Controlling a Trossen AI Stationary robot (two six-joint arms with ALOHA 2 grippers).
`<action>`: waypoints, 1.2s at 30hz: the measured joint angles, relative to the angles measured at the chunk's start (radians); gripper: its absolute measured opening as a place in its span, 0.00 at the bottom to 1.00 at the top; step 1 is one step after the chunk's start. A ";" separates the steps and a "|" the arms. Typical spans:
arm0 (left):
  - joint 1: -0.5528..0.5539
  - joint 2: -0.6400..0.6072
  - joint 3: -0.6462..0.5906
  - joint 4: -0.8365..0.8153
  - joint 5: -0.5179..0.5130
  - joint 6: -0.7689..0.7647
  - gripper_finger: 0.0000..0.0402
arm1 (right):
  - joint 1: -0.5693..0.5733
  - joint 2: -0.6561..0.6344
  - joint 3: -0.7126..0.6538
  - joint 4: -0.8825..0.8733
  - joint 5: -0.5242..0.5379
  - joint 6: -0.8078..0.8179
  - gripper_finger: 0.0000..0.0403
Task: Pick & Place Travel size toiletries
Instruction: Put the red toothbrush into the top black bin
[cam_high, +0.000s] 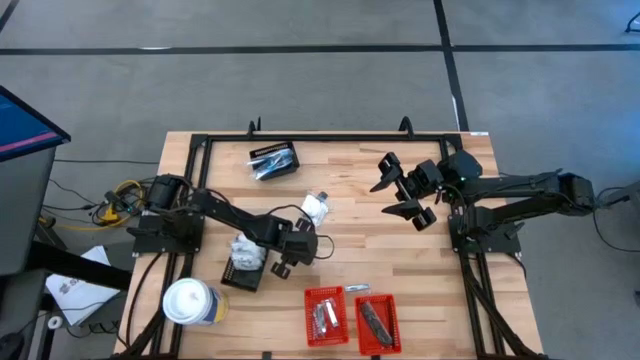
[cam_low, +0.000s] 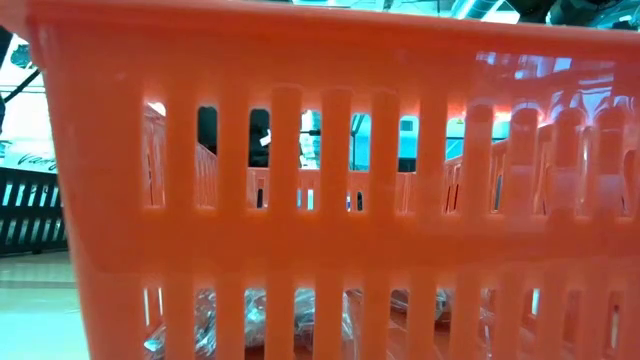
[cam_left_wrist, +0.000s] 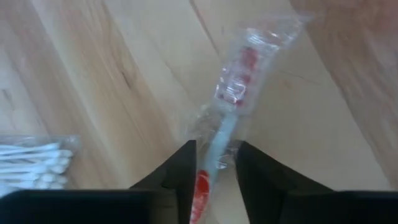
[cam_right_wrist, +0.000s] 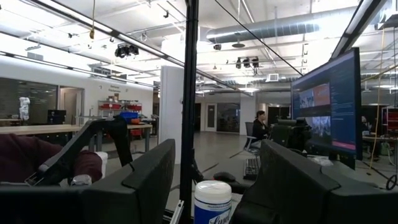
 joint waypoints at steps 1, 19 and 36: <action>0.002 0.002 0.001 0.000 0.001 0.000 0.24 | 0.000 0.000 0.000 0.000 0.000 0.000 0.57; 0.011 0.000 0.077 -0.046 -0.209 0.006 0.02 | 0.000 0.000 0.000 0.000 0.000 0.000 0.57; 0.233 -0.139 0.204 -0.291 -0.542 0.124 0.01 | 0.000 0.000 0.000 -0.008 0.000 0.000 0.57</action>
